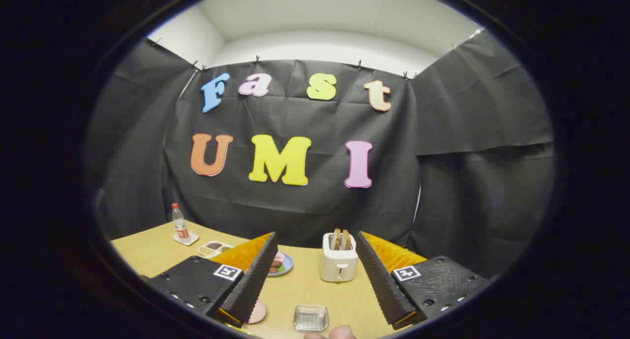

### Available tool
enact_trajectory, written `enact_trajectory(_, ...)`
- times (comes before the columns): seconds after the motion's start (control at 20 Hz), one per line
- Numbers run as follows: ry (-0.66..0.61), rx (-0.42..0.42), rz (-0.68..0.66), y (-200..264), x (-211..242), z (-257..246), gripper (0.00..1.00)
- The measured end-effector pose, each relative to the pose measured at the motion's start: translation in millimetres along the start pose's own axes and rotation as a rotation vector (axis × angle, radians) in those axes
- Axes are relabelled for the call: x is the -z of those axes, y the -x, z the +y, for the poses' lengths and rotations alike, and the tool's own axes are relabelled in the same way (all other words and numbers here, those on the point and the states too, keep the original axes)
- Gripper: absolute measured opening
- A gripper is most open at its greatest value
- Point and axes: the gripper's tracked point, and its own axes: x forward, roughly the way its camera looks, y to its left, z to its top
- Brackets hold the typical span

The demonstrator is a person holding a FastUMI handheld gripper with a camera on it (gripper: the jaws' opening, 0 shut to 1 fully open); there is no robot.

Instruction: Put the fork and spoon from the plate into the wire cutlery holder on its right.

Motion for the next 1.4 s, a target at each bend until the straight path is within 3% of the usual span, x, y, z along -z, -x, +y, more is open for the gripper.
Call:
enact_trajectory(0.9, -0.039, 0.033, 0.021, 18.0, -1.7, -26.0, 0.95)
enact_trajectory(1.1, -0.042, 0.002, 0.042, 17.8, 5.7, -8.0, 0.95)
enact_trajectory(1.4, -0.029, -0.112, 0.144, 19.6, 46.5, 51.2, 0.95)
